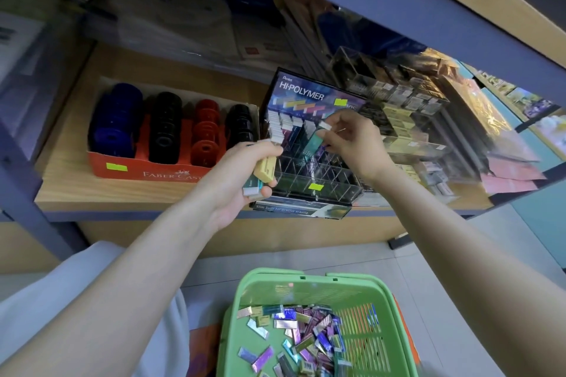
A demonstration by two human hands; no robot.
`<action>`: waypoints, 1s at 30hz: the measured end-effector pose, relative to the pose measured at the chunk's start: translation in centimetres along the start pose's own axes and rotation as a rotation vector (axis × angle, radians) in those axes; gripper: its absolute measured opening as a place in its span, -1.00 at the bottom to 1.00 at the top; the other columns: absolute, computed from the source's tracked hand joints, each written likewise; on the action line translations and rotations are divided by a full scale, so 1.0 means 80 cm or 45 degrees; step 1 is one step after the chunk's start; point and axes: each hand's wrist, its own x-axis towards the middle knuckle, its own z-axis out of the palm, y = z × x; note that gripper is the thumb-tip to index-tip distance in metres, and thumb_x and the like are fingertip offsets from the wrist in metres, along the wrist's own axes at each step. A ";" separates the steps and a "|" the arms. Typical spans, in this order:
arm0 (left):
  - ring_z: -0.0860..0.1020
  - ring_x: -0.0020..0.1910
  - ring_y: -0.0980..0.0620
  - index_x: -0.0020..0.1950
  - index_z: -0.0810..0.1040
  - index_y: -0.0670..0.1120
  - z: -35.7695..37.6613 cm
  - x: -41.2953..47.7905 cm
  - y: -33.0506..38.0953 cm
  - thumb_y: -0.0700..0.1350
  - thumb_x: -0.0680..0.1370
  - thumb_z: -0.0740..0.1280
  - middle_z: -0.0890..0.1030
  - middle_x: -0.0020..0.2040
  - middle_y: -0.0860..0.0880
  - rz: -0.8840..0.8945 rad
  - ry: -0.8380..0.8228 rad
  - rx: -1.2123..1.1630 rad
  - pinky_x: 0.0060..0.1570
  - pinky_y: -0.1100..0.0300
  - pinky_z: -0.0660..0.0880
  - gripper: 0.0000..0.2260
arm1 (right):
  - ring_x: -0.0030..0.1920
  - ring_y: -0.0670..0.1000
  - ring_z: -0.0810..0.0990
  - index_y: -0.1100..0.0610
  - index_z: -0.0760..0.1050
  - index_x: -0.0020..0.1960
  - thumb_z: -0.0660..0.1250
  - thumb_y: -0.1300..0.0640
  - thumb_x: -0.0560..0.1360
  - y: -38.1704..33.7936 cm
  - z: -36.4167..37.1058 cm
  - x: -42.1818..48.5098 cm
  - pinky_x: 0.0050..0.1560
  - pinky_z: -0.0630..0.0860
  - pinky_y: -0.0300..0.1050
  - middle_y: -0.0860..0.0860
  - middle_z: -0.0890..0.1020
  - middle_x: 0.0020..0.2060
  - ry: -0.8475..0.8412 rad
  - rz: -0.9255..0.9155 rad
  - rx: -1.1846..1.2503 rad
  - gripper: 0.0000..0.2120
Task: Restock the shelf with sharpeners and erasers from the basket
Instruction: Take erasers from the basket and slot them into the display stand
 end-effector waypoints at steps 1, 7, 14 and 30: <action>0.41 -0.40 0.08 0.02 0.49 -0.13 0.000 -0.001 0.001 -0.15 0.54 0.29 0.42 -0.28 -0.04 -0.004 -0.007 -0.038 -0.54 0.31 0.34 -0.91 | -0.13 0.17 0.63 -0.03 0.41 -0.16 0.39 0.15 0.49 0.001 -0.001 0.002 -0.02 0.55 0.20 0.00 0.55 -0.24 -0.015 -0.012 -0.046 -0.83; 0.44 -0.39 0.05 -0.02 0.44 -0.17 -0.004 -0.004 0.005 -0.23 0.55 0.16 0.42 -0.24 -0.09 0.029 -0.032 -0.166 -0.50 0.27 0.39 -0.91 | -0.15 0.15 0.63 0.11 0.41 -0.08 0.38 0.21 0.49 0.009 -0.007 0.000 -0.06 0.58 0.10 0.09 0.59 -0.19 -0.024 -0.051 -0.144 -0.87; 0.57 -0.33 0.09 0.09 0.51 -0.21 -0.001 0.003 0.000 -0.20 0.60 0.23 0.55 -0.09 -0.13 0.020 0.000 -0.088 -0.41 0.30 0.50 -0.87 | -0.17 0.04 0.56 0.16 0.49 -0.04 0.40 0.25 0.46 0.012 0.007 0.003 -0.05 0.53 -0.03 0.05 0.53 -0.13 -0.100 -0.267 -0.436 -0.87; 0.61 -0.32 0.16 0.06 0.56 -0.11 0.012 0.005 -0.006 -0.12 0.60 0.25 0.69 -0.06 -0.07 0.166 -0.001 0.082 -0.41 0.33 0.49 -0.87 | -0.20 -0.06 0.53 0.15 0.53 0.10 0.29 0.18 0.55 -0.011 0.013 -0.031 -0.14 0.50 -0.22 -0.01 0.55 -0.06 0.075 -0.253 -0.231 -0.85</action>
